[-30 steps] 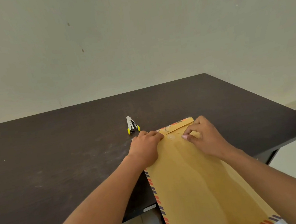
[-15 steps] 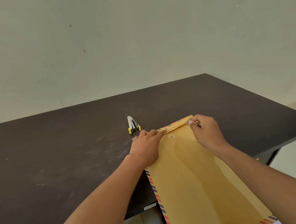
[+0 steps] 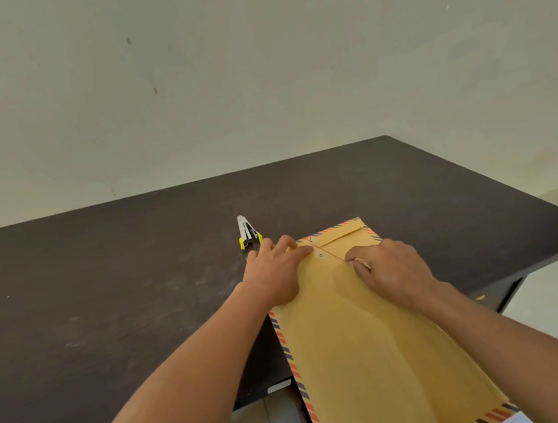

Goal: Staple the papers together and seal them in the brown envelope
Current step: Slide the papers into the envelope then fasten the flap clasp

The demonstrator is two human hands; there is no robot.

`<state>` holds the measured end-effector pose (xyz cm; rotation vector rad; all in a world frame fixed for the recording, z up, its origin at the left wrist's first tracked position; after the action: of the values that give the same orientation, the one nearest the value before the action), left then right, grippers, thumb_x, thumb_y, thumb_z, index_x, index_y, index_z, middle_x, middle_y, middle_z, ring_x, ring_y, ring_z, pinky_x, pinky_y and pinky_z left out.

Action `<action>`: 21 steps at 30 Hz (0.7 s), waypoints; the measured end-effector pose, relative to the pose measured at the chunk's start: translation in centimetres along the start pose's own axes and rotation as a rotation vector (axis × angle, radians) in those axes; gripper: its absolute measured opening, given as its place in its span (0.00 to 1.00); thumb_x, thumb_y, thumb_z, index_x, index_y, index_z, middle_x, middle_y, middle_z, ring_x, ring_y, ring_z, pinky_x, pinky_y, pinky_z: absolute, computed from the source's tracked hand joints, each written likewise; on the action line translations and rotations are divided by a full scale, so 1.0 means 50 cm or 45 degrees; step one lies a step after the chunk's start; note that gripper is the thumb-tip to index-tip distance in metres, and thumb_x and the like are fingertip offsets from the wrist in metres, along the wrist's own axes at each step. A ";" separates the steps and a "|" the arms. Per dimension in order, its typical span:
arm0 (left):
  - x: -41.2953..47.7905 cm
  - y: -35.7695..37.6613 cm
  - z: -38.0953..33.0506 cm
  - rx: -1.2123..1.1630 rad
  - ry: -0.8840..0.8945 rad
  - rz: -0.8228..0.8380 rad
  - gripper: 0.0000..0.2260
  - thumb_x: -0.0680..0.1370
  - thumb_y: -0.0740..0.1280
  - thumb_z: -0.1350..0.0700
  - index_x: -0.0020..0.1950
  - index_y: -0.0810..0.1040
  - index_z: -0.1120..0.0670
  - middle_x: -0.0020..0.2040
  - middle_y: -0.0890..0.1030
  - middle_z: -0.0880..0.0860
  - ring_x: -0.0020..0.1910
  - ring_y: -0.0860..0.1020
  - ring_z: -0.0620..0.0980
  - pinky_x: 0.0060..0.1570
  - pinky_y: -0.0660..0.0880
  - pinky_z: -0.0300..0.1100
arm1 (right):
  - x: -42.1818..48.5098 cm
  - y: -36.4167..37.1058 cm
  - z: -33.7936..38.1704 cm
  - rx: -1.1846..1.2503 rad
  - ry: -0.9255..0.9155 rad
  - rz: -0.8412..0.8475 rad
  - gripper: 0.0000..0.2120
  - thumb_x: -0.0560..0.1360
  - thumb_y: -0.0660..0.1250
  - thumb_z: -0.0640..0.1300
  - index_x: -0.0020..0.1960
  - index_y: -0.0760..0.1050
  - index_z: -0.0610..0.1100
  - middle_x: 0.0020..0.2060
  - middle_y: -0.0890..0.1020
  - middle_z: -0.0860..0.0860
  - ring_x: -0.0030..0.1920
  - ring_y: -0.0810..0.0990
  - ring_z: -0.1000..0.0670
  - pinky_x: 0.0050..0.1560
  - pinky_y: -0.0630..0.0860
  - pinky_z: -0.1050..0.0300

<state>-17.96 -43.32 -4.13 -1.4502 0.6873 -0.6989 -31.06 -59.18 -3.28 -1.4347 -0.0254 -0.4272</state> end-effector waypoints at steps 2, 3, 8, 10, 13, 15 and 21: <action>0.001 -0.004 -0.002 0.005 0.002 -0.007 0.32 0.76 0.60 0.57 0.77 0.57 0.37 0.72 0.62 0.46 0.65 0.64 0.56 0.61 0.68 0.53 | 0.004 -0.005 0.012 -0.094 -0.085 0.093 0.15 0.81 0.54 0.50 0.58 0.79 0.56 0.40 0.83 0.48 0.44 0.80 0.43 0.42 0.76 0.51; 0.001 -0.005 -0.003 0.006 0.004 -0.013 0.32 0.76 0.60 0.57 0.77 0.57 0.37 0.72 0.63 0.47 0.65 0.64 0.56 0.60 0.68 0.53 | 0.007 -0.007 0.019 -0.139 -0.128 0.132 0.15 0.81 0.53 0.50 0.58 0.78 0.56 0.40 0.83 0.48 0.44 0.80 0.43 0.42 0.77 0.51; 0.002 -0.005 -0.006 0.000 0.008 -0.027 0.31 0.76 0.60 0.58 0.77 0.58 0.39 0.72 0.63 0.47 0.66 0.64 0.55 0.61 0.68 0.52 | 0.008 -0.017 0.045 -0.178 -0.231 0.179 0.16 0.82 0.52 0.49 0.58 0.78 0.54 0.40 0.82 0.48 0.44 0.80 0.44 0.41 0.76 0.51; 0.001 -0.004 -0.006 -0.061 0.001 -0.072 0.29 0.76 0.60 0.59 0.76 0.60 0.43 0.72 0.65 0.47 0.65 0.65 0.54 0.61 0.68 0.51 | 0.005 -0.016 0.054 -0.122 -0.249 0.183 0.14 0.82 0.54 0.49 0.57 0.79 0.54 0.38 0.80 0.49 0.43 0.79 0.44 0.40 0.73 0.51; -0.005 -0.001 0.008 -0.236 0.001 -0.185 0.23 0.77 0.59 0.61 0.71 0.69 0.48 0.69 0.73 0.47 0.62 0.69 0.53 0.59 0.70 0.49 | 0.014 -0.004 0.077 -0.048 -0.285 0.165 0.12 0.81 0.57 0.49 0.54 0.79 0.53 0.32 0.71 0.54 0.39 0.72 0.46 0.40 0.71 0.51; -0.012 0.007 0.022 -0.359 0.026 -0.260 0.19 0.77 0.59 0.61 0.67 0.75 0.50 0.66 0.76 0.47 0.62 0.71 0.53 0.58 0.73 0.50 | 0.032 0.005 0.093 0.043 -0.282 0.156 0.10 0.80 0.60 0.49 0.52 0.80 0.53 0.32 0.71 0.56 0.38 0.70 0.48 0.40 0.71 0.51; -0.029 0.022 0.051 -0.537 0.135 -0.434 0.12 0.76 0.62 0.60 0.56 0.81 0.53 0.58 0.80 0.49 0.55 0.79 0.52 0.50 0.76 0.47 | 0.128 0.023 0.128 0.200 -0.252 0.147 0.07 0.77 0.64 0.47 0.48 0.81 0.54 0.45 0.85 0.54 0.47 0.80 0.46 0.44 0.74 0.52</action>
<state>-16.89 -40.58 -5.19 -1.9581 0.7039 -0.9371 -23.30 -54.68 -1.68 -1.3111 -0.1323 -0.1835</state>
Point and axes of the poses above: each hand's wrist, its own x-axis towards the middle knuckle, its own y-axis out of the palm, z = x × y, the point moved 4 cm from there along x, towards the middle knuckle
